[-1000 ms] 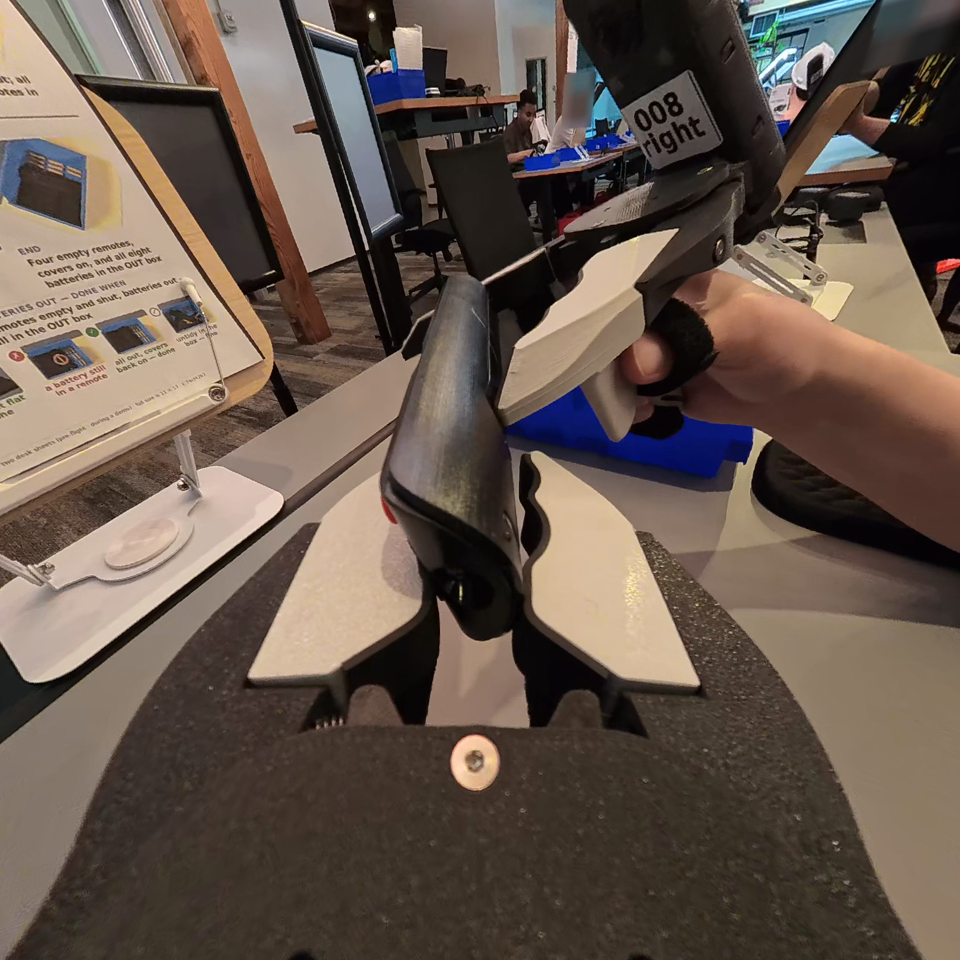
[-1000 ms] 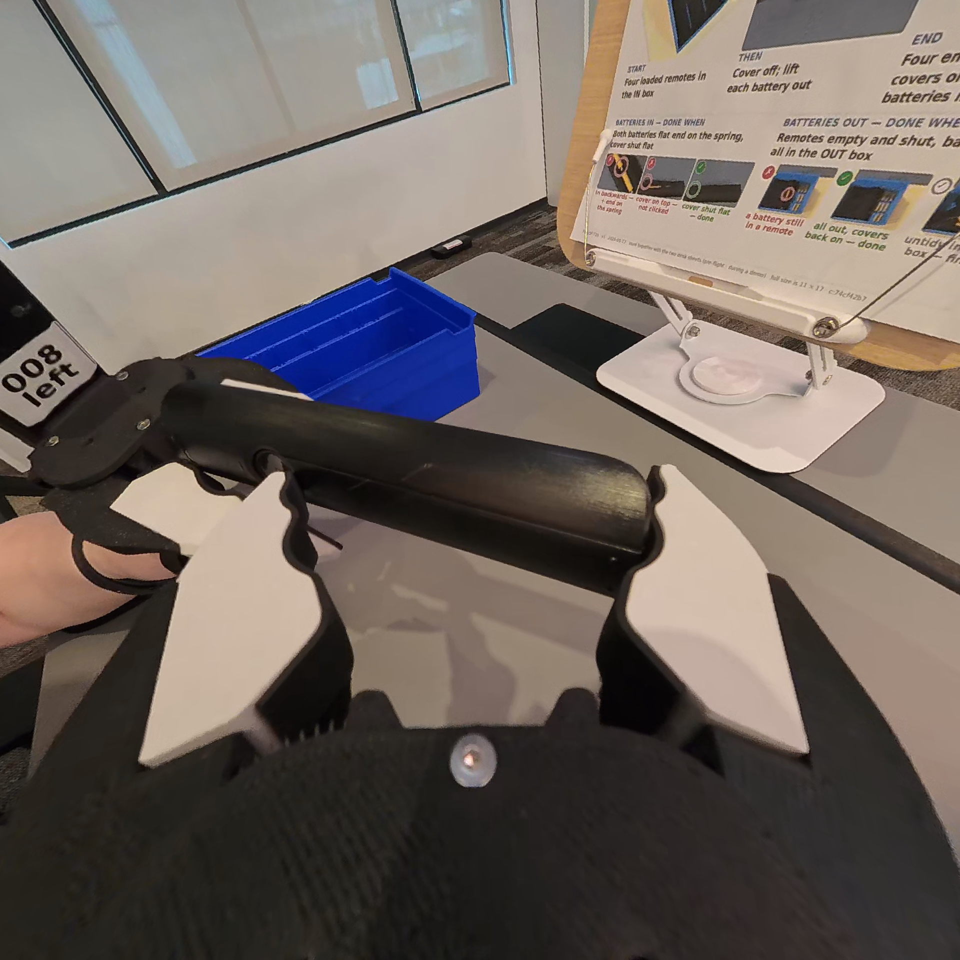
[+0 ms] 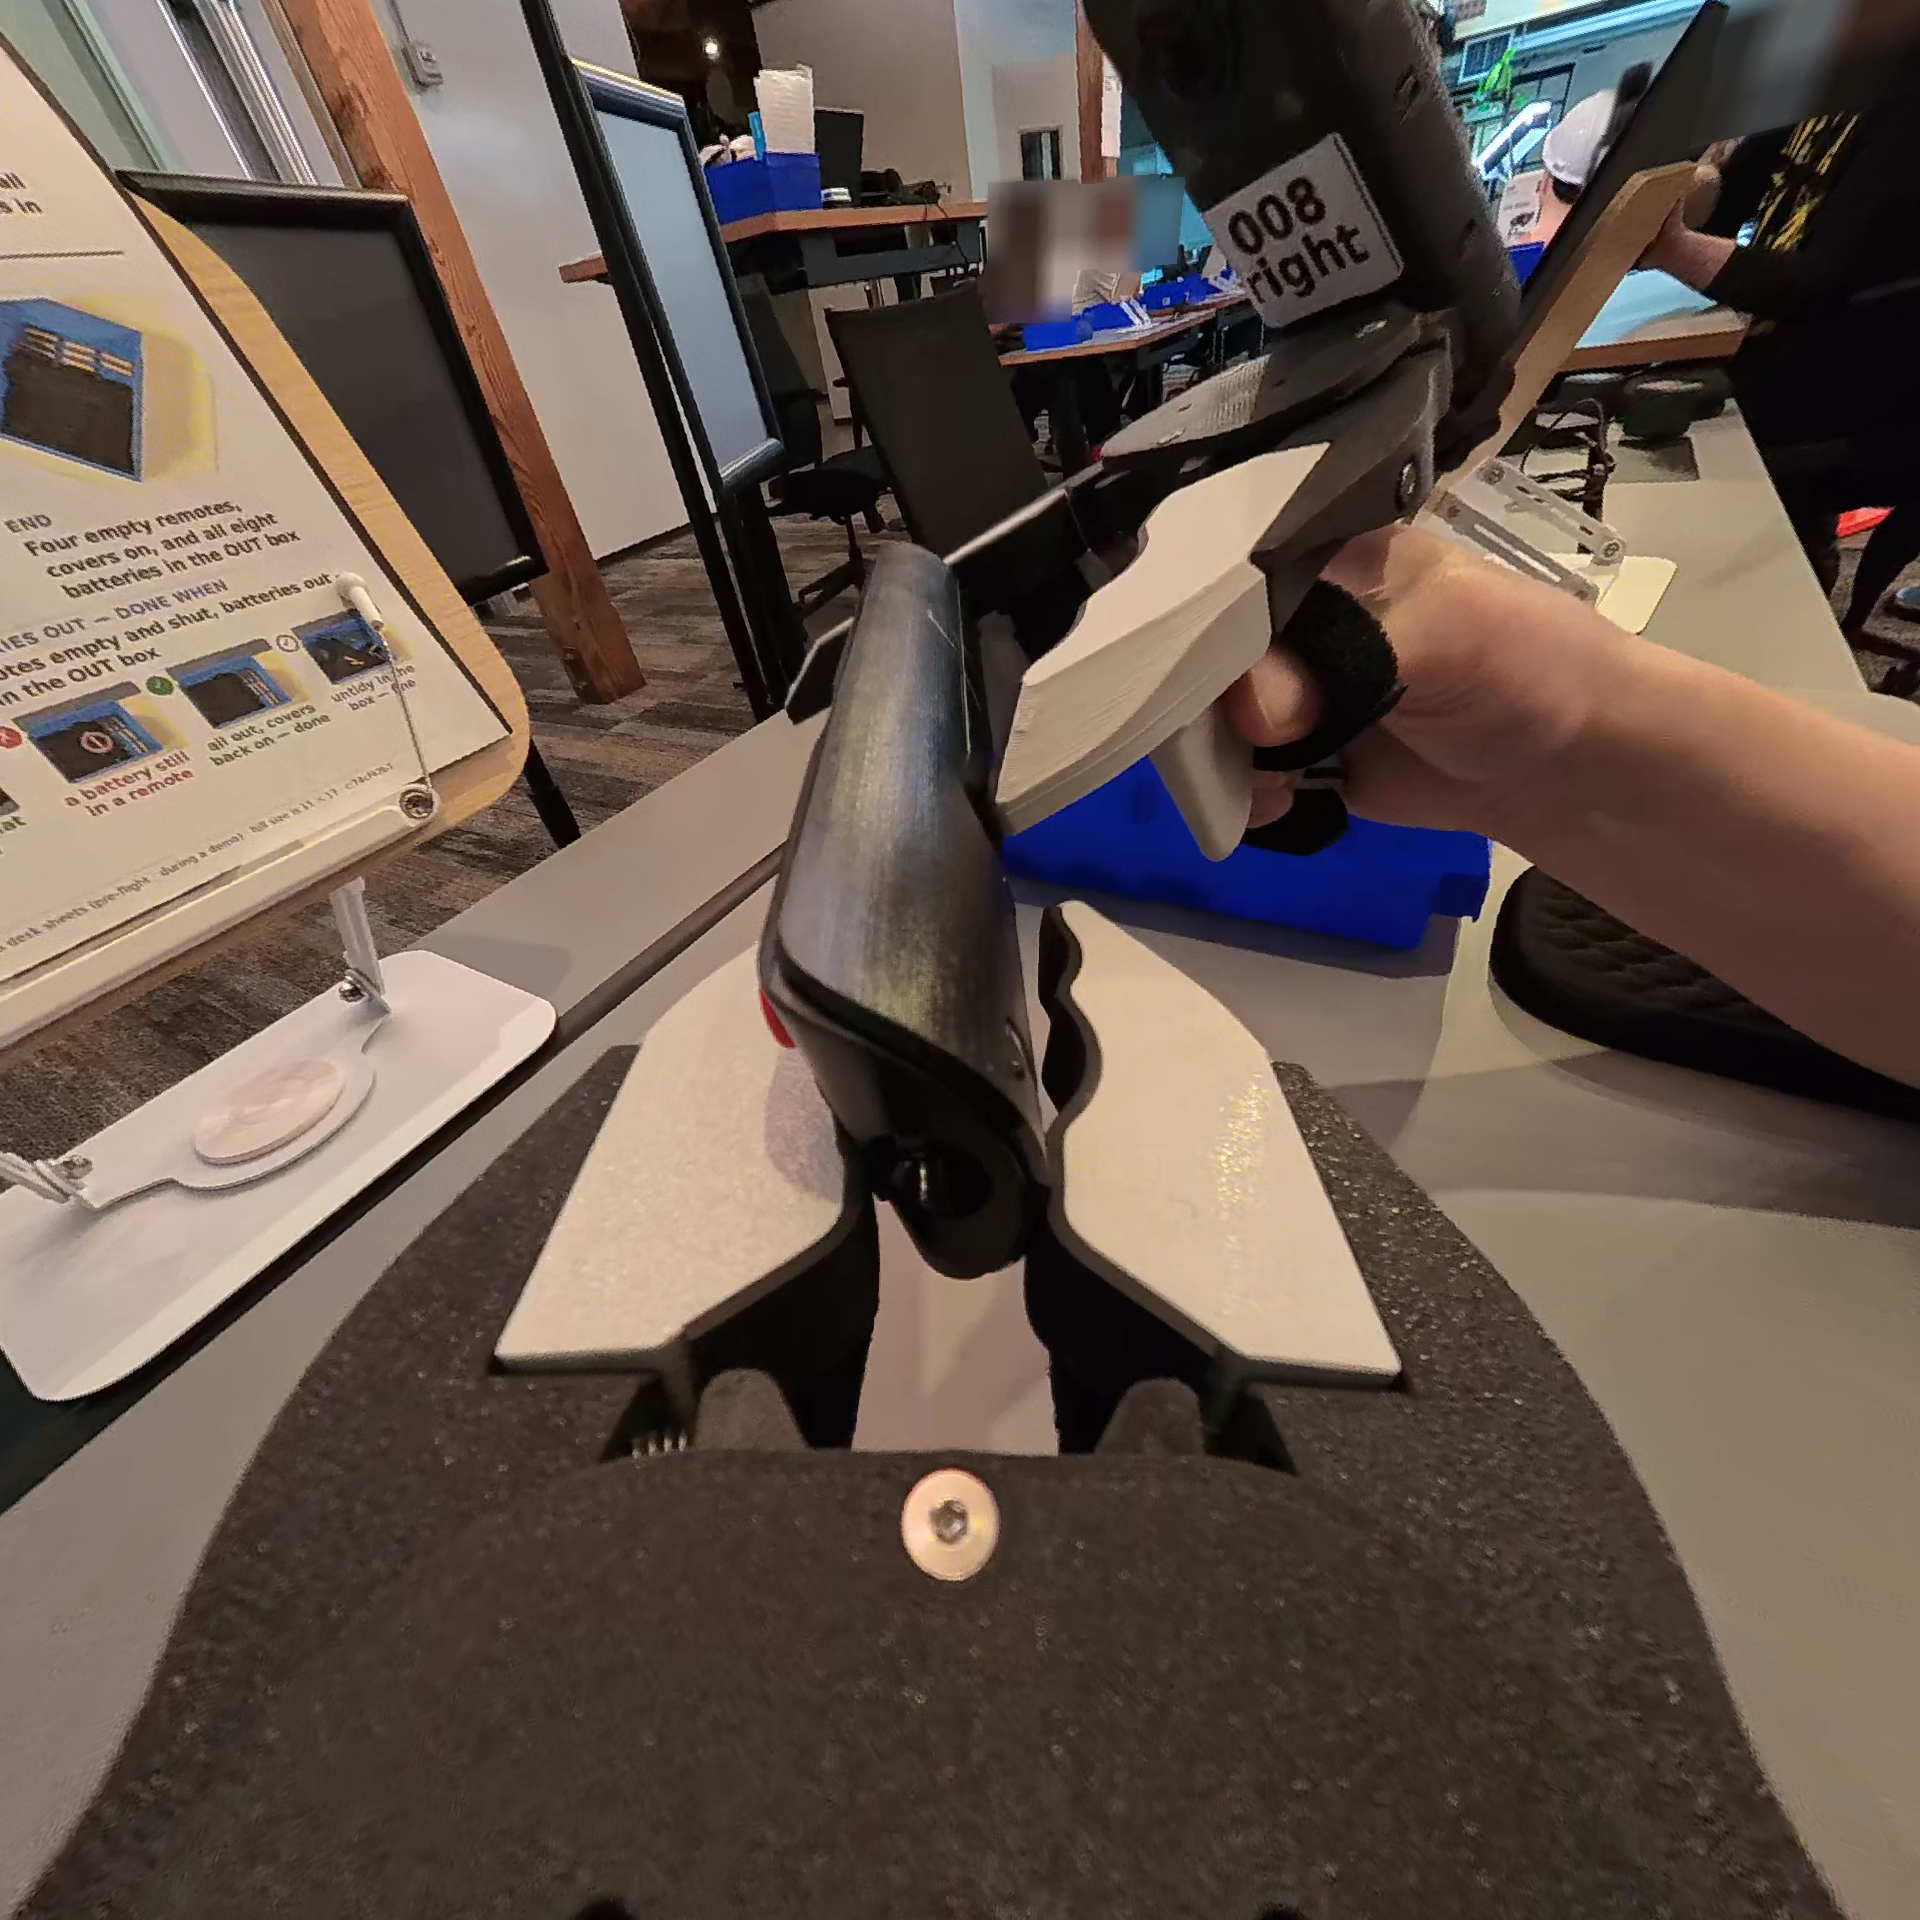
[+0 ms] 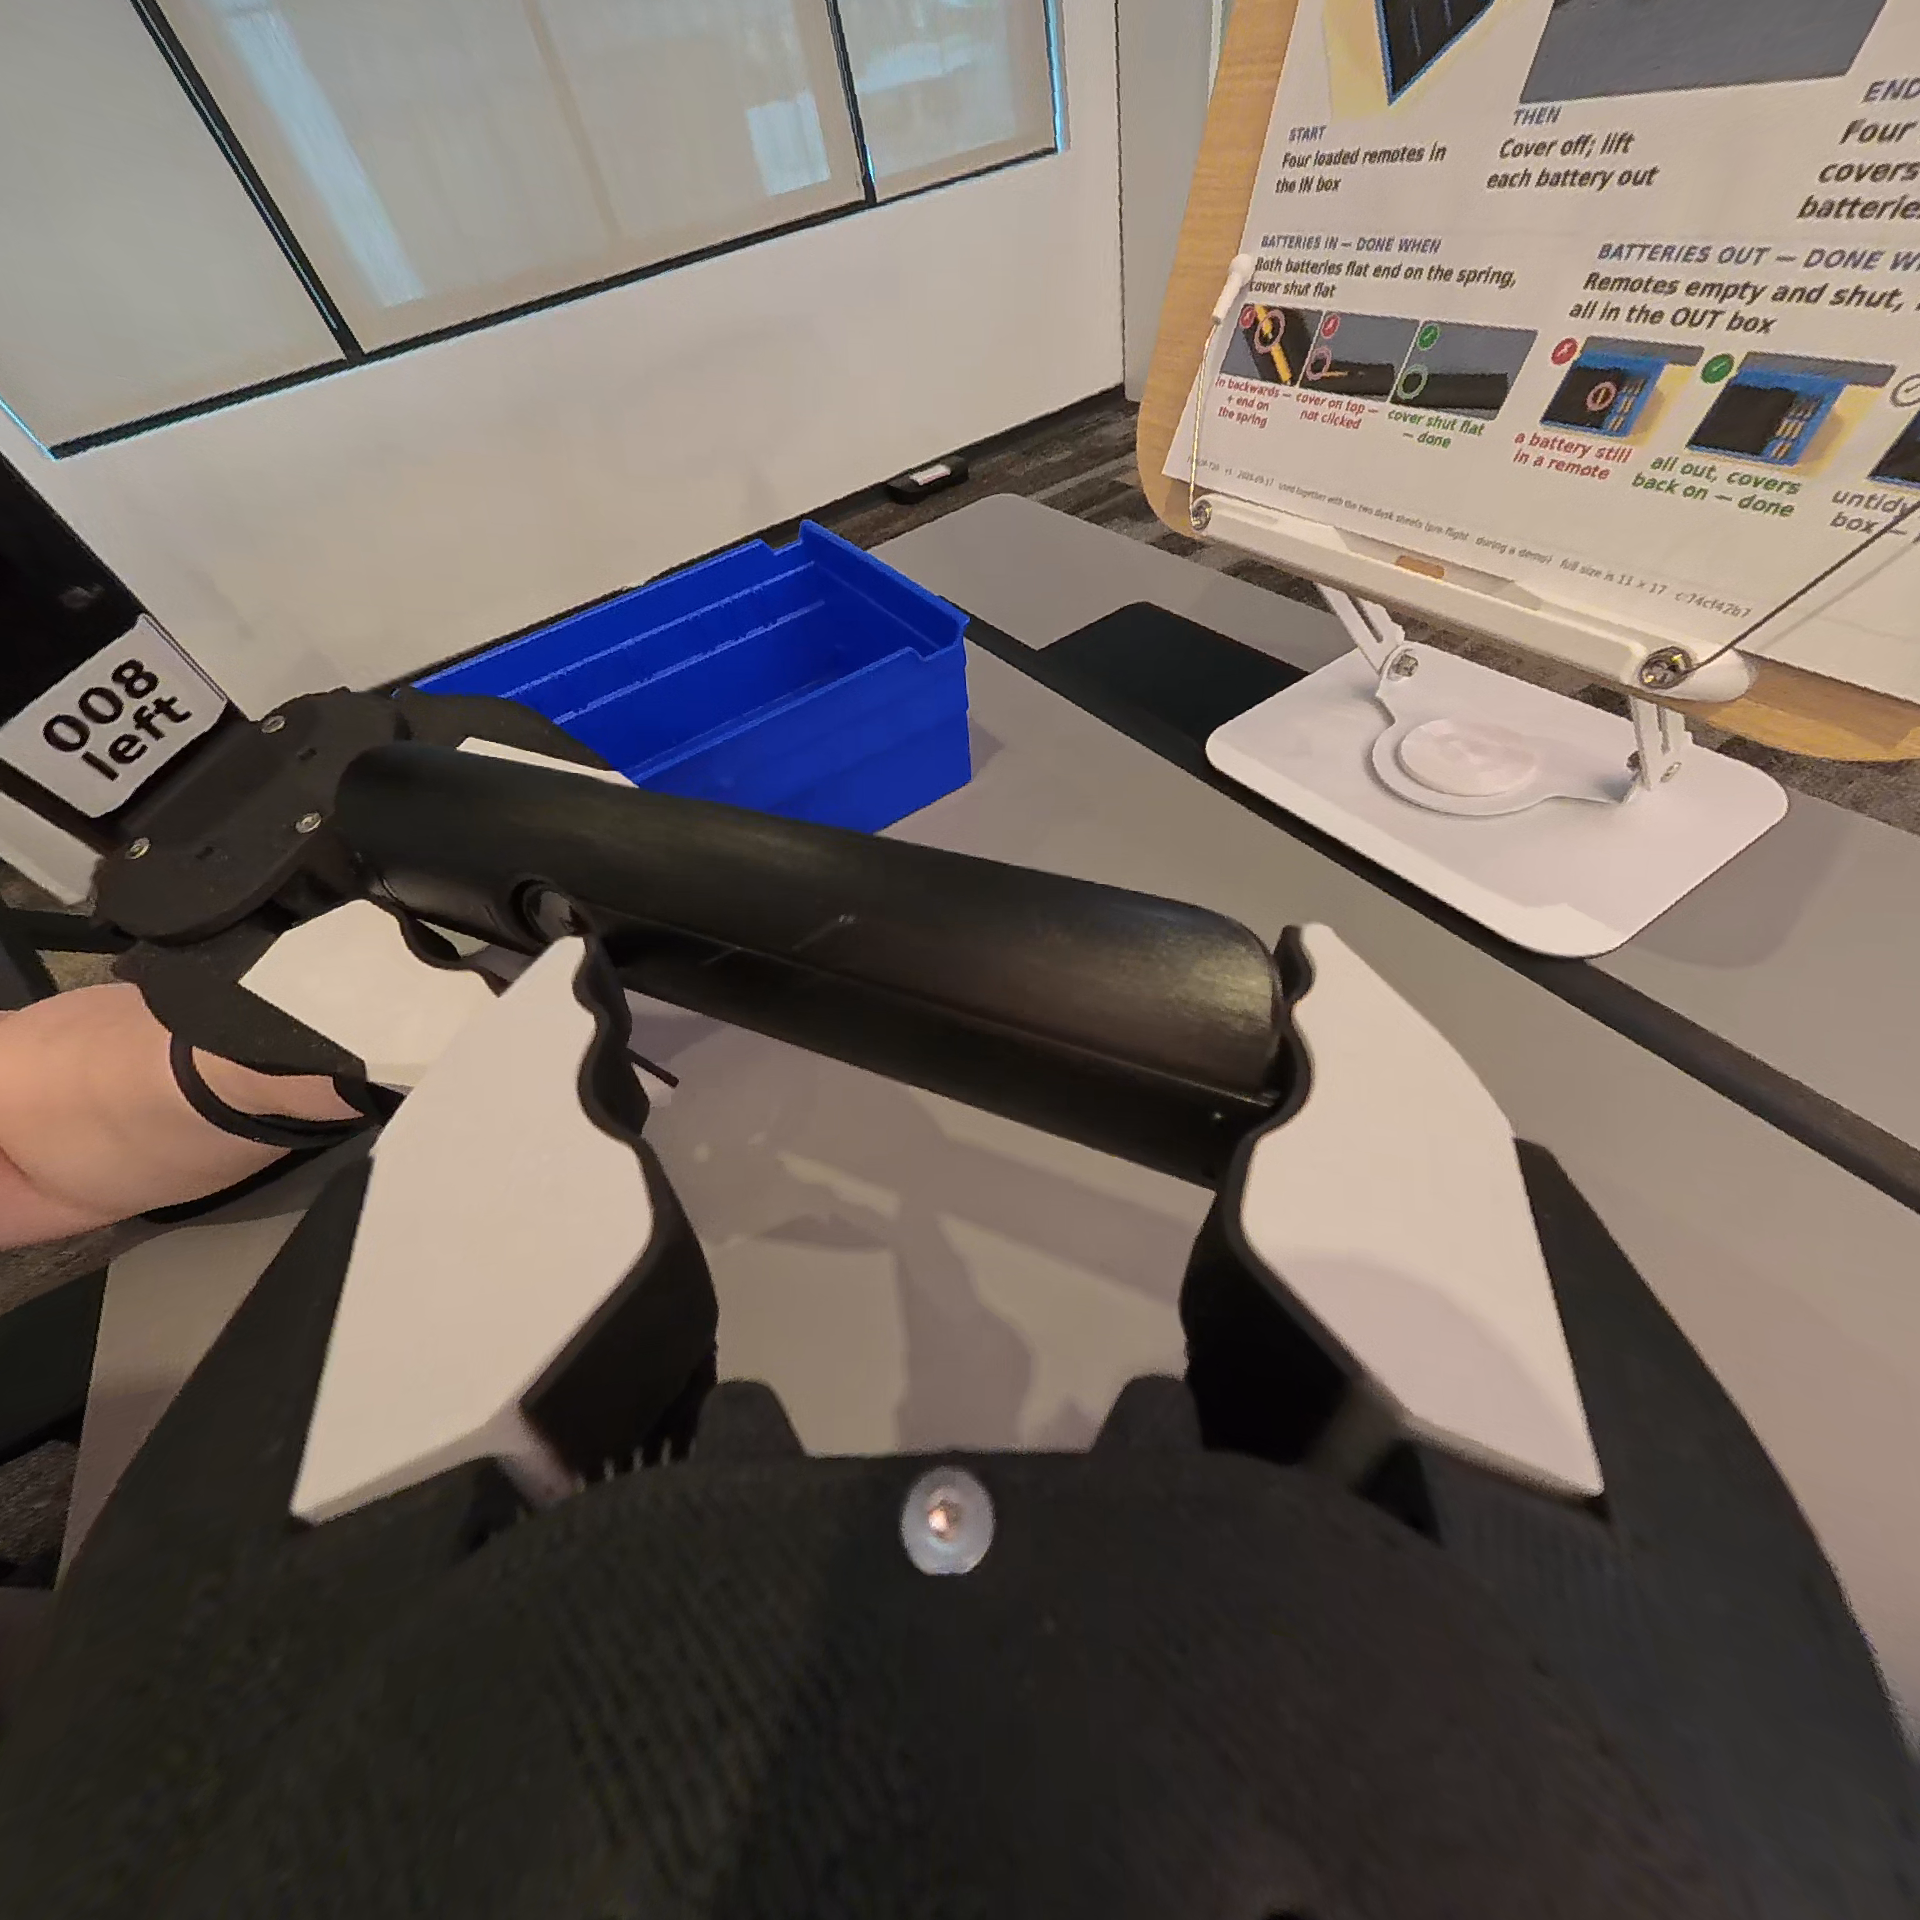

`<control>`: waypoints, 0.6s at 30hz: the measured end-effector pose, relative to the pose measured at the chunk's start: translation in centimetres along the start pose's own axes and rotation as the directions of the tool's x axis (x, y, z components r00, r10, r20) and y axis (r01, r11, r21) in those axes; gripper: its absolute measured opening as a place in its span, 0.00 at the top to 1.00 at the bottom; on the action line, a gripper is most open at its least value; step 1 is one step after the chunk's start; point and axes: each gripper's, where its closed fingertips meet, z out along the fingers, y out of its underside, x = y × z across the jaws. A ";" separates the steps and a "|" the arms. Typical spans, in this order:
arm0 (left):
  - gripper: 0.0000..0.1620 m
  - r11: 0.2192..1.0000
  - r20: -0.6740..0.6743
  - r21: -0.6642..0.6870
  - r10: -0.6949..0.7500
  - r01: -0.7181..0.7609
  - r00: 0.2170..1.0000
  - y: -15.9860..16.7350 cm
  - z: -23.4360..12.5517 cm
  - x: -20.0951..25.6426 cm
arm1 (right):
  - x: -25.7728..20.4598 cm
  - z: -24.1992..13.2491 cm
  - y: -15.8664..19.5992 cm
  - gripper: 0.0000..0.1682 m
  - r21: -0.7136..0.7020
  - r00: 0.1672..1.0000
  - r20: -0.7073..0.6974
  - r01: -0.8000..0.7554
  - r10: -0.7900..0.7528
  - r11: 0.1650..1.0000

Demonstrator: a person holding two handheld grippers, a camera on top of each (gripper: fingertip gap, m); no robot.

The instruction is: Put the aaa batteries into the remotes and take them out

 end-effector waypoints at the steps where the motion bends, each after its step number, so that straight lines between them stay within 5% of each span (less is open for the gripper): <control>1: 0.81 1.000 -0.001 0.002 -0.001 0.001 1.000 0.0 0.0 0.0 | 0.0 0.0 0.0 0.30 0.002 1.000 0.002 0.001 -0.001 1.000; 10: 0.81 1.000 0.022 -0.029 0.014 -0.013 1.000 0.1 0.1 -0.8 | 0.0 0.4 -0.6 0.28 0.059 0.999 -0.040 0.009 -0.007 0.998; 13: 0.80 0.999 0.037 -0.036 0.029 -0.028 0.999 0.4 0.2 -0.6 | -0.1 0.8 -0.3 0.15 0.033 0.996 -0.086 0.031 -0.028 0.999; 18: 0.80 0.999 0.027 -0.003 0.040 -0.040 0.999 -0.5 -0.1 -0.4 | -0.5 0.5 -0.9 0.17 0.061 0.996 -0.085 0.026 -0.021 0.998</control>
